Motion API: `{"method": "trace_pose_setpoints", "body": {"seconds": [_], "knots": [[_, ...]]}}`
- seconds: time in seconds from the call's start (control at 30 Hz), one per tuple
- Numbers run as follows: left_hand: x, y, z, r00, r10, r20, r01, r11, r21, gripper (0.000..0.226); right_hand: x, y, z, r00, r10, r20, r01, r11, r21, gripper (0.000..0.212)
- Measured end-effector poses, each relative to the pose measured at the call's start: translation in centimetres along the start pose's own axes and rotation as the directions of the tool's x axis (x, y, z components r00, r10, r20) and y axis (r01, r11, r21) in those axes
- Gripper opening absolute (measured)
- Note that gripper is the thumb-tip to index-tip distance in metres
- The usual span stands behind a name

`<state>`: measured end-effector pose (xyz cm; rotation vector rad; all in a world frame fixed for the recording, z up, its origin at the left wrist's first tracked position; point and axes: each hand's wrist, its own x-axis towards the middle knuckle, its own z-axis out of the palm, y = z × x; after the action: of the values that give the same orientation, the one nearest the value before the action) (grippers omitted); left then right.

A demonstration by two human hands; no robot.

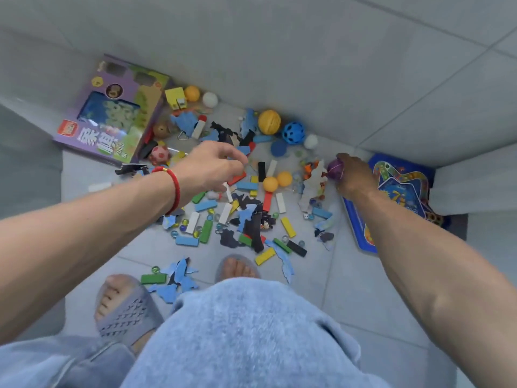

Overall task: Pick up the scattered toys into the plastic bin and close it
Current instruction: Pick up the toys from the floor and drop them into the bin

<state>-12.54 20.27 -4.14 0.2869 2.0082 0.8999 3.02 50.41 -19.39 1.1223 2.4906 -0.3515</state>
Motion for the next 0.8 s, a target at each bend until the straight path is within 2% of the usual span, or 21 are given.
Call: {"method": "trace_pose_setpoints", "body": {"seconds": [0.07,0.13,0.2,0.23,0.3,0.37,0.4,0.43,0.47,0.5,0.53,0.57,0.6,0.63,0.7,0.8], "knots": [[0.4,-0.4,0.3,1.000,-0.008,0.015,0.008,1.000,-0.024,0.018,-0.1,-0.4,0.0,0.989,0.088,-0.120,-0.074,0.990,0.117,0.057],[0.8,-0.6,0.6,1.000,-0.018,0.022,0.019,0.998,-0.053,0.019,-1.7,-1.6,-0.7,0.942,0.188,-0.278,-0.104,0.951,0.290,0.051],[1.0,-0.4,1.1,0.999,-0.024,0.027,0.027,0.995,-0.092,0.021,-4.5,-3.9,-2.0,0.912,0.197,-0.361,-0.002,0.880,0.474,0.055],[1.1,-0.3,1.4,0.999,-0.028,0.045,0.033,0.991,-0.130,0.026,-6.3,-5.4,-3.0,0.925,0.141,-0.352,0.084,0.829,0.553,0.055],[1.1,0.0,2.0,0.989,-0.051,0.138,0.089,0.956,-0.279,0.045,-10.1,-8.7,-4.6,0.964,-0.110,-0.242,0.249,0.689,0.680,0.053],[0.8,0.1,2.6,0.970,-0.076,0.233,0.184,0.853,-0.489,0.055,-12.8,-11.3,-5.0,0.905,-0.413,-0.104,0.347,0.572,0.743,0.049],[0.7,-0.1,2.8,0.970,-0.080,0.230,0.198,0.808,-0.554,0.051,-13.3,-12.0,-4.6,0.862,-0.505,-0.055,0.361,0.533,0.766,0.047],[0.7,-0.5,2.7,0.978,-0.097,0.186,0.187,0.804,-0.564,0.043,-13.1,-12.2,-3.9,0.849,-0.528,-0.027,0.343,0.511,0.788,0.046],[0.6,-0.8,2.5,0.985,-0.126,0.119,0.171,0.827,-0.535,0.035,-12.4,-12.1,-3.0,0.878,-0.478,-0.019,0.298,0.515,0.804,0.046],[0.5,-1.3,2.1,0.985,-0.165,0.053,0.170,0.851,-0.497,0.029,-11.3,-11.6,-2.3,0.933,-0.359,-0.035,0.248,0.567,0.785,0.047],[0.5,-1.8,1.7,0.979,-0.202,0.008,0.181,0.859,-0.479,0.027,-9.8,-10.7,-1.4,0.977,-0.195,-0.082,0.196,0.685,0.702,0.048],[0.4,-2.2,1.2,0.973,-0.232,-0.014,0.196,0.852,-0.486,0.025,-8.1,-9.5,-0.4,0.988,-0.044,-0.149,0.120,0.821,0.558,0.052],[0.3,-2.6,0.8,0.968,-0.250,-0.017,0.207,0.836,-0.507,0.024,-6.9,-8.3,0.3,0.979,0.071,-0.193,0.017,0.908,0.420,0.056],[0.1,-2.8,0.3,0.965,-0.262,-0.016,0.214,0.821,-0.530,0.024,-5.9,-7.3,0.9,0.970,0.155,-0.187,-0.088,0.942,0.323,0.063],[-0.4,-3.1,-0.2,0.963,-0.268,-0.014,0.218,0.812,-0.541,0.024,-4.7,-6.0,1.7,0.967,0.228,-0.114,-0.201,0.957,0.211,0.072],[-1.5,-3.7,-1.0,0.963,-0.267,-0.027,0.213,0.822,-0.528,0.023,-4.3,-5.8,2.6,0.977,0.186,-0.104,-0.181,0.982,0.053,0.063]]}}
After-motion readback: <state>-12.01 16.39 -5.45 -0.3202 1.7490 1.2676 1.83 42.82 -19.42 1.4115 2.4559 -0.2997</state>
